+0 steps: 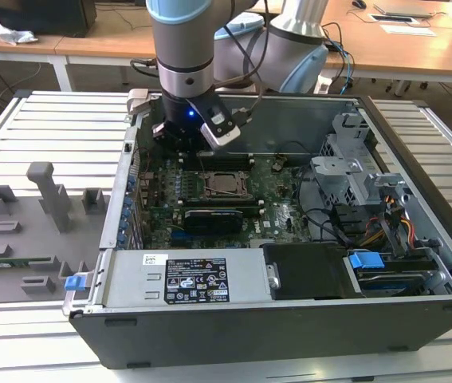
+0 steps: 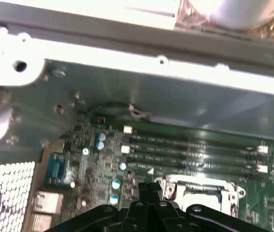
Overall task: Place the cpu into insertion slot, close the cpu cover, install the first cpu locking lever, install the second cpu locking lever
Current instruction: 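Install the first cpu locking lever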
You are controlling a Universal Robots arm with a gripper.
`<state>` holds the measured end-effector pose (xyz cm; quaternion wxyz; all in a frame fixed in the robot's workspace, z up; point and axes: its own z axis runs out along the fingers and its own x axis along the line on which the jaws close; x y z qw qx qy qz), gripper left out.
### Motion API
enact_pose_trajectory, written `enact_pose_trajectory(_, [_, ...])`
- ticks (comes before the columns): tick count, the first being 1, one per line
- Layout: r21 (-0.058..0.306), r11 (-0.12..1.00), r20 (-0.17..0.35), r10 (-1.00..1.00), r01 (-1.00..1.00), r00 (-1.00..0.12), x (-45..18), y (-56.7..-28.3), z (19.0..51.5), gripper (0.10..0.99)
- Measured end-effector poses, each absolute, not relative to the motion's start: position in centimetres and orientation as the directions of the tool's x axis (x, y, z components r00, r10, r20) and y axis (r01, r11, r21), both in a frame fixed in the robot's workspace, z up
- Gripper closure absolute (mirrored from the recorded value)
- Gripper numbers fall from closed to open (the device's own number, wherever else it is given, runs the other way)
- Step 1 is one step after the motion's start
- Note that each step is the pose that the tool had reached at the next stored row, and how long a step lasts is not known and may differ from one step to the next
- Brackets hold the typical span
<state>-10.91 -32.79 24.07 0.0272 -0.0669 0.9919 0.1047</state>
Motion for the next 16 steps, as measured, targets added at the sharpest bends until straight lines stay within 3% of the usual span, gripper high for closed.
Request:
enact_pose_trajectory(3, [0.284, 0.949, -0.078, -0.121, -0.138, -0.990, -10.9, -32.8, 24.0, 0.980])
enact_pose_trajectory(16, [0.285, 0.949, -0.078, -0.121, -0.139, -0.990, -8.5, -32.8, 23.8, 0.980])
